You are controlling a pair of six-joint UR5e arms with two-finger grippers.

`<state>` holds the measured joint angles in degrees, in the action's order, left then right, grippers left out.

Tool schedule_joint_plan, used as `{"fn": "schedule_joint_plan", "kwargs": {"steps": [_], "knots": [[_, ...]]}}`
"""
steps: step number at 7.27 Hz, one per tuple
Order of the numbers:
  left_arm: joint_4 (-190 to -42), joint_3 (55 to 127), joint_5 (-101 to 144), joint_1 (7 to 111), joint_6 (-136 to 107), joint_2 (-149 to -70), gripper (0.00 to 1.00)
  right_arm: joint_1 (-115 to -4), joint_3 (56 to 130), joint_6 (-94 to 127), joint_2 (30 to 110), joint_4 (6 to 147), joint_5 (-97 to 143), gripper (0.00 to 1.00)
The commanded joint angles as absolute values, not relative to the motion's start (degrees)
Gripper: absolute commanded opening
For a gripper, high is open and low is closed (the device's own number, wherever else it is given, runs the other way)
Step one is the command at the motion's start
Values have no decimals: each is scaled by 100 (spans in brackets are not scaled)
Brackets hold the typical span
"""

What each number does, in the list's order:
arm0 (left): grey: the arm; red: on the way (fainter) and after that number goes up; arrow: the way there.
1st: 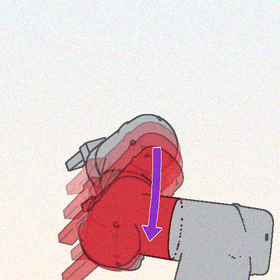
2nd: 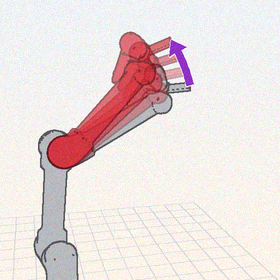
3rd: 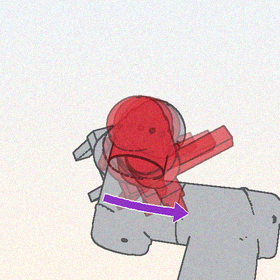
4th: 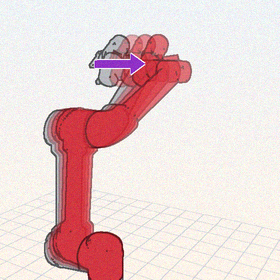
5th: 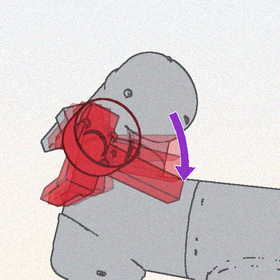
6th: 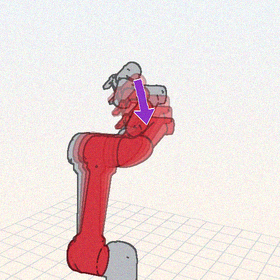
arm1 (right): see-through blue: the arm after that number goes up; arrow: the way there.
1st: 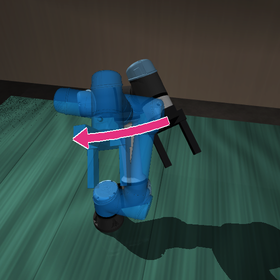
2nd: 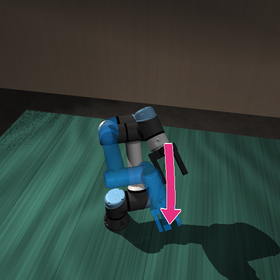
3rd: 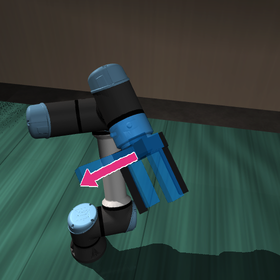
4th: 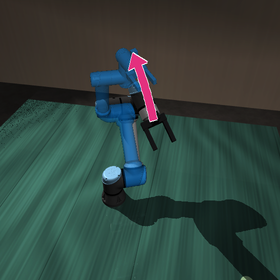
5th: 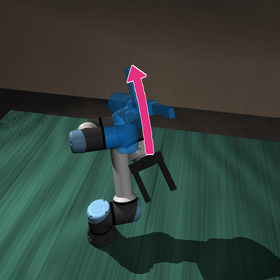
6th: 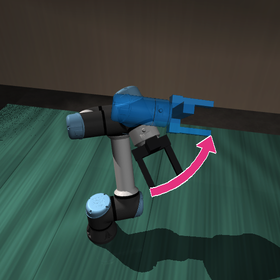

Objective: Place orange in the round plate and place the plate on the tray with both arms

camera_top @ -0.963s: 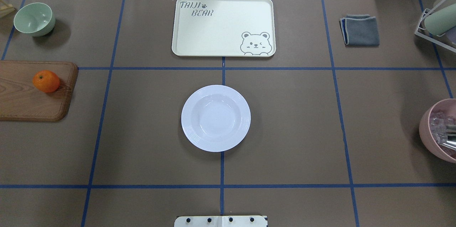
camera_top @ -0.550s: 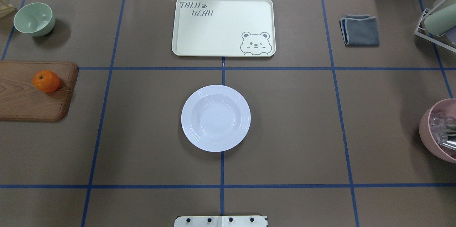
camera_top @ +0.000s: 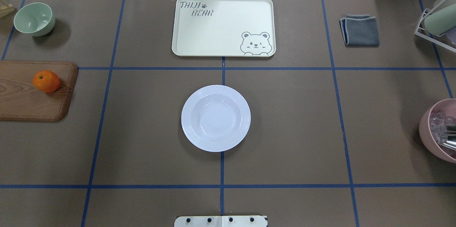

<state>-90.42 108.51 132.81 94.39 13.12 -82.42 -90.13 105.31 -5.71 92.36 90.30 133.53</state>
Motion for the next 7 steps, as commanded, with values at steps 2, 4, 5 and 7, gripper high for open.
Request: {"fn": "schedule_joint_plan", "kwargs": {"steps": [2, 4, 5, 7], "knots": [[-10275, 9883, 13611, 9422, 1248, -8891, 99, -9009, 10503, 458, 9072, 8746, 13588, 100], [-10362, 9685, 14595, 9431, 1309, -8895, 99, -8956, 10477, 799, 8860, 8736, 13588, 100], [-10562, 9868, 14642, 9413, 1240, -8816, 99, -8913, 10477, 922, 8859, 8728, 13588, 100], [-10573, 9861, 14599, 8906, 647, -8903, 99, -8842, 10503, 1019, 8859, 8728, 13597, 100]]}}
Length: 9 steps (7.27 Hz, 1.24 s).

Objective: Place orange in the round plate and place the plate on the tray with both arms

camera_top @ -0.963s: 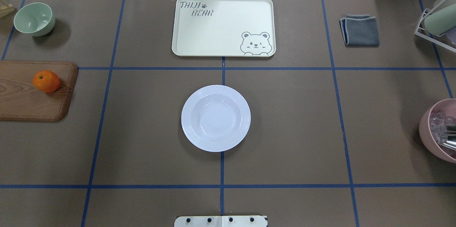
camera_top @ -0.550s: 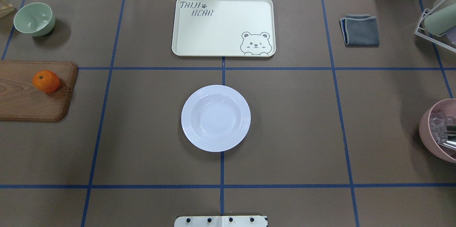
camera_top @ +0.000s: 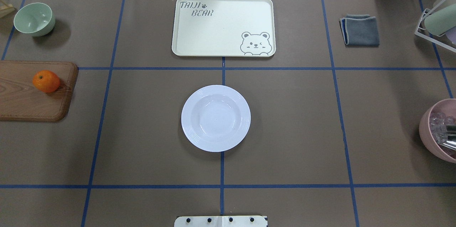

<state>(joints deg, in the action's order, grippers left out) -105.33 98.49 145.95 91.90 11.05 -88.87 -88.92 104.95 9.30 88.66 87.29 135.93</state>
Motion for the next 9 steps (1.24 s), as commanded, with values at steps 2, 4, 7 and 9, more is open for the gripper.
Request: {"fn": "schedule_joint_plan", "kwargs": {"steps": [2, 4, 7, 9], "knots": [[-11534, 9905, 13883, 8249, -1422, -8868, 99, -8519, 10547, 1919, 8903, 8257, 13571, 100], [-12066, 9905, 13115, 7334, -2703, -8859, 99, -7957, 10547, 3097, 9026, 7474, 13352, 100], [-12496, 9835, 12569, 6462, -3575, -8877, 99, -6667, 11124, 4889, 9018, 7198, 12369, 100], [-12551, 9800, 12325, 6128, -3612, -8868, 99, -6146, 11398, 5509, 8974, 7181, 12121, 100]]}}
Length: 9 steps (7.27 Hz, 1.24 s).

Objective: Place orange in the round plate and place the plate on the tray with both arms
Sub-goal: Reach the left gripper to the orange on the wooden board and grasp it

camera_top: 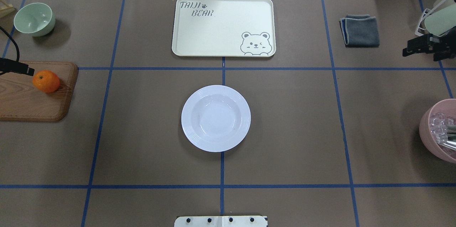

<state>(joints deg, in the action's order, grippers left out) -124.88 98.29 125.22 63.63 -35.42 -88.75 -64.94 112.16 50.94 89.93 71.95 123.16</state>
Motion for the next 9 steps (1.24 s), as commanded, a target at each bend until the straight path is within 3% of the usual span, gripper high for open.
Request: {"fn": "schedule_joint_plan", "kwargs": {"steps": [1, 8, 9], "knots": [[-12559, 9678, 11974, 5882, -3621, -8868, 99, -6074, 11417, 5572, 8956, 7172, 12111, 100], [-13043, 8562, 11700, 5599, -3797, -9562, 98, -6029, 11408, 5563, 8947, 7172, 12059, 100], [-13043, 8543, 11672, 5529, -3806, -9571, 87, -6029, 11400, 5563, 8947, 7172, 12059, 100]]}}
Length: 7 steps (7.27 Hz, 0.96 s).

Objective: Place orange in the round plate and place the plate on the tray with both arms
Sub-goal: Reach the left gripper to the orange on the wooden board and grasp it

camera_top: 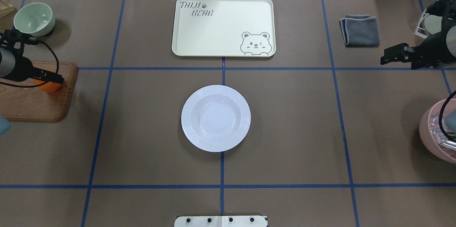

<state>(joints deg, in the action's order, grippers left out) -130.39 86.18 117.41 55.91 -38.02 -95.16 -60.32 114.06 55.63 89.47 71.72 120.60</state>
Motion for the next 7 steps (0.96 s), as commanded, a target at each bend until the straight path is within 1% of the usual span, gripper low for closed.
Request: {"fn": "schedule_joint_plan", "kwargs": {"steps": [1, 2, 4, 5, 6, 7], "knots": [[-13078, 8526, 11672, 5528, -3797, -9563, 47, -6029, 11399, 5563, 8947, 7172, 12059, 100], [-13078, 8612, 11681, 5537, -3771, -9554, 0, -6029, 11399, 5563, 8947, 7172, 12059, 100], [-12651, 9304, 12125, 5563, -3840, -9571, 0, -6029, 11399, 5563, 8947, 7172, 12067, 100], [-11760, 9812, 12120, 5572, -3876, -9815, 0, -6029, 11408, 5563, 8947, 7172, 12076, 100], [-11055, 10157, 11990, 5529, -4555, -10235, 0, -6021, 11417, 5563, 8939, 7154, 12085, 100], [-10822, 10291, 11806, 5058, -5284, -10631, 0, -6021, 11391, 5563, 8912, 6806, 12111, 100]]}}
